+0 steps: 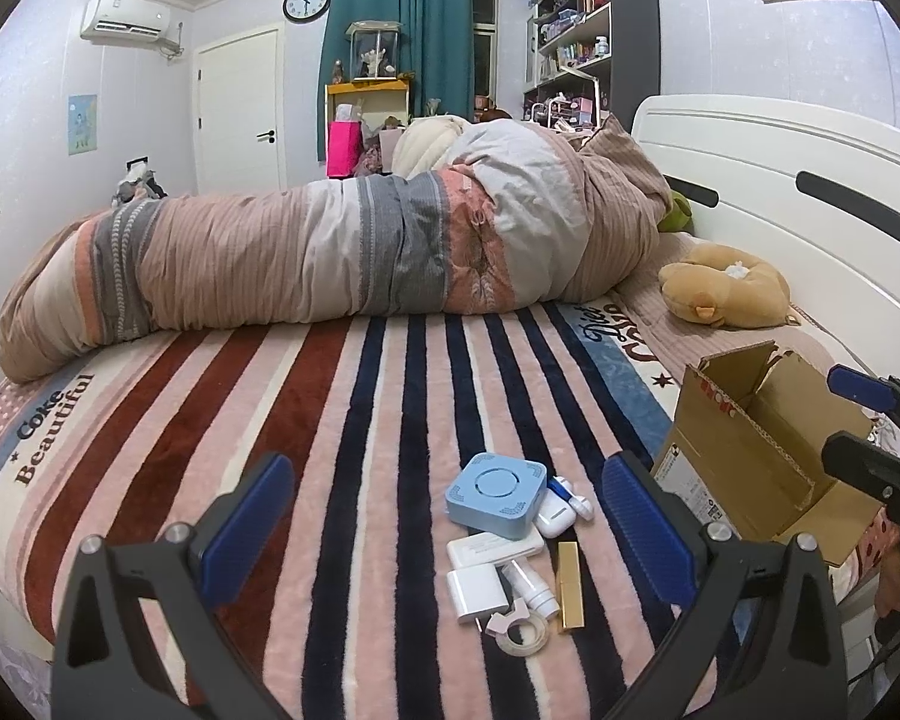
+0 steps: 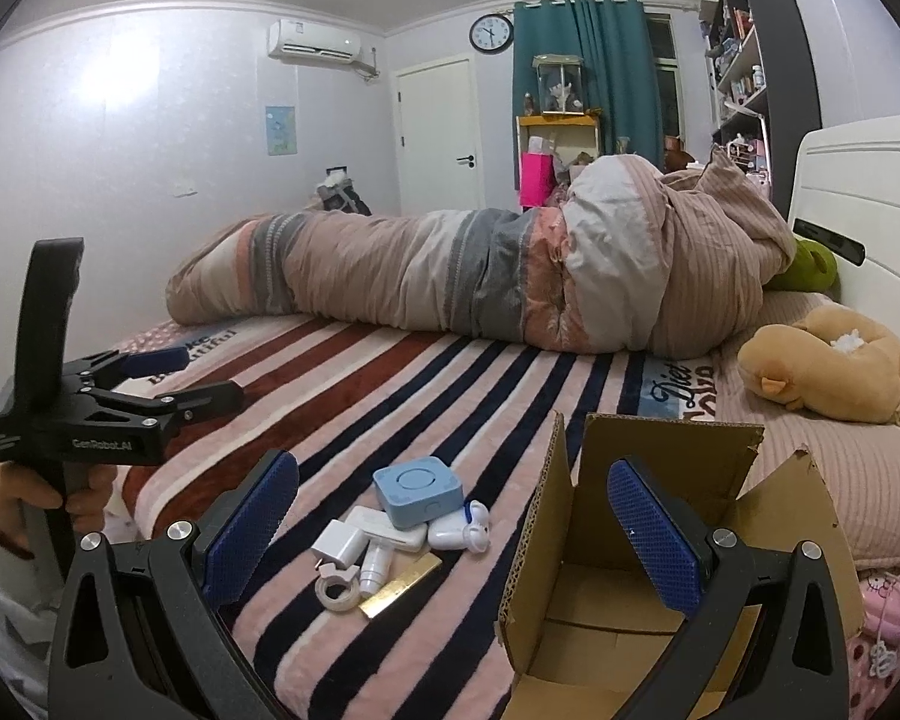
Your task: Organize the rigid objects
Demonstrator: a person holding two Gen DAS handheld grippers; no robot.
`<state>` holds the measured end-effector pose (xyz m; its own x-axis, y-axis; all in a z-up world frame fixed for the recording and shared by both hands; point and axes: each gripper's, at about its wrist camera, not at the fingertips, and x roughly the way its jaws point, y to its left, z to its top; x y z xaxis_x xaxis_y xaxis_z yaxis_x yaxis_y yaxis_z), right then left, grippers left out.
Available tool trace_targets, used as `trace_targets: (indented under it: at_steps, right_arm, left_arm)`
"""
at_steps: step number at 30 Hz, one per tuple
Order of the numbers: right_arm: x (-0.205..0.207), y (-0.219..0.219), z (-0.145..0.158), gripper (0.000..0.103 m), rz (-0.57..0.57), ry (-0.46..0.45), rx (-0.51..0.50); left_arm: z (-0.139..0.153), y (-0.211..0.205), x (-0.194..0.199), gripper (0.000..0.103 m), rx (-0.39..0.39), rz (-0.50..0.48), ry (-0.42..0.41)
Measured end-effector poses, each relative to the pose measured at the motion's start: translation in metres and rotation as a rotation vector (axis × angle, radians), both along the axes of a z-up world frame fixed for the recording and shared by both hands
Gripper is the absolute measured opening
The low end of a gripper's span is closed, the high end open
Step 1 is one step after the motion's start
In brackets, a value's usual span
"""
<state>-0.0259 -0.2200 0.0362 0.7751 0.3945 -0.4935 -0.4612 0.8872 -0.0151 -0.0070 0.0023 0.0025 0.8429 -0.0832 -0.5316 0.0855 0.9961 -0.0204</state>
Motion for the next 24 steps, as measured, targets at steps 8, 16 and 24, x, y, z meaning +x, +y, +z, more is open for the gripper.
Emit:
trace_targets:
  at_steps: [8, 16, 24]
  right_arm:
    - [0.0024, -0.0014, -0.0025, 0.103, 0.009, 0.016, 0.008]
    - [0.0032, 0.0006, -0.0030, 0.103, 0.023, 0.013, 0.011]
    - [0.0048, 0.0024, -0.0038, 0.103, 0.039, 0.018, 0.013]
  left_arm:
    - [0.0004, 0.0018, -0.0025, 0.102, -0.001, -0.004, 0.000]
    - [0.0006, 0.0022, -0.0024, 0.103, 0.010, -0.018, 0.001]
    - [0.0004, 0.0005, -0.0025, 0.103, 0.008, -0.015, 0.002]
